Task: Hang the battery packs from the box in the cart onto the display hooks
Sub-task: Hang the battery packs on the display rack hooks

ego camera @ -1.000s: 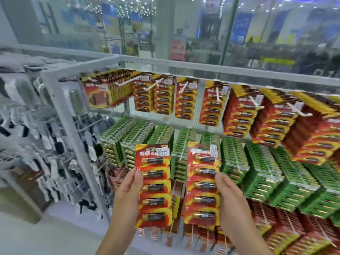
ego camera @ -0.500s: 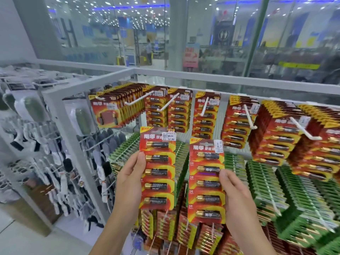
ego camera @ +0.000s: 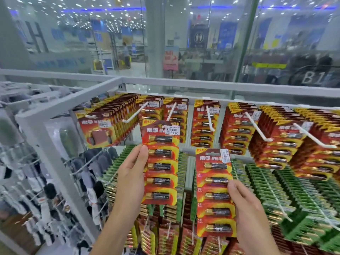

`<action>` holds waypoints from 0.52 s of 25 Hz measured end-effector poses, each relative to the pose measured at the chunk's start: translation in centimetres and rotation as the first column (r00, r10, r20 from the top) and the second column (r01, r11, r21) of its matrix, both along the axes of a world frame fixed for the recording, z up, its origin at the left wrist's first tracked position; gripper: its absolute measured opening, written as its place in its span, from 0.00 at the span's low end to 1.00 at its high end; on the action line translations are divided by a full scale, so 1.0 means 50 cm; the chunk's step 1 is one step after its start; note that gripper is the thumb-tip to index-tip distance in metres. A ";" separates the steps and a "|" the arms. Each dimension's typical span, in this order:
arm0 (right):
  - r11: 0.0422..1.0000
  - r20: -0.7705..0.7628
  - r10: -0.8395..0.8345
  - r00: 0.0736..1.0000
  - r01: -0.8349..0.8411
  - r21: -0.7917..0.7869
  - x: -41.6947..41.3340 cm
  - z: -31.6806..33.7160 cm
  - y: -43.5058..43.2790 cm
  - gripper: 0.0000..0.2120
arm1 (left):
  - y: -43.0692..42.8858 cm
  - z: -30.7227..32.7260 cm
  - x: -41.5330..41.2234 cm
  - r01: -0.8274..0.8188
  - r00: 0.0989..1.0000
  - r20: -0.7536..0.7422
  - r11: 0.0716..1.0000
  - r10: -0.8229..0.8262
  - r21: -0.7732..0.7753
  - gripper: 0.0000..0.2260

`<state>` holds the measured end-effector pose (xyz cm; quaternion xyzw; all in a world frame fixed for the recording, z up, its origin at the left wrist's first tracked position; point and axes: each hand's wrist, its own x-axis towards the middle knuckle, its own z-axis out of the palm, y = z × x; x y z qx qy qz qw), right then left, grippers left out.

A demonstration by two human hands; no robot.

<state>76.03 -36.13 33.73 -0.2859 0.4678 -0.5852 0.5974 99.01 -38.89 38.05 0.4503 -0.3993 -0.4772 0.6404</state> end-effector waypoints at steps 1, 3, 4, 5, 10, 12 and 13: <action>1.000 0.006 0.001 1.000 -0.001 -0.004 0.000 0.001 0.004 0.17 | -0.001 -0.002 0.001 0.007 1.000 0.008 1.000 -0.007 0.004 0.13; 1.000 0.020 -0.002 1.000 0.002 -0.003 -0.001 0.004 0.013 0.17 | -0.003 -0.005 0.002 0.030 1.000 0.010 1.000 -0.030 -0.001 0.12; 1.000 0.025 -0.008 1.000 0.008 0.002 -0.001 0.003 0.016 0.17 | -0.007 -0.006 0.003 0.040 0.999 0.009 0.999 -0.040 -0.001 0.12; 1.000 0.021 -0.016 1.000 0.016 0.003 -0.001 0.006 0.019 0.18 | -0.012 -0.006 0.002 0.050 0.999 0.013 0.999 -0.050 0.000 0.12; 0.994 -0.046 -0.052 0.998 0.047 -0.099 0.010 0.054 0.030 0.12 | -0.113 0.003 -0.022 0.077 0.993 0.089 0.996 -0.081 0.048 0.15; 0.987 -0.086 -0.075 0.993 0.062 -0.151 0.018 0.071 0.025 0.11 | -0.181 -0.001 -0.031 0.065 0.991 0.114 0.996 -0.071 0.056 0.15; 0.983 -0.107 -0.077 0.991 0.057 -0.177 0.022 0.075 0.020 0.11 | -0.214 -0.004 -0.033 0.050 0.991 0.126 0.997 -0.056 0.053 0.14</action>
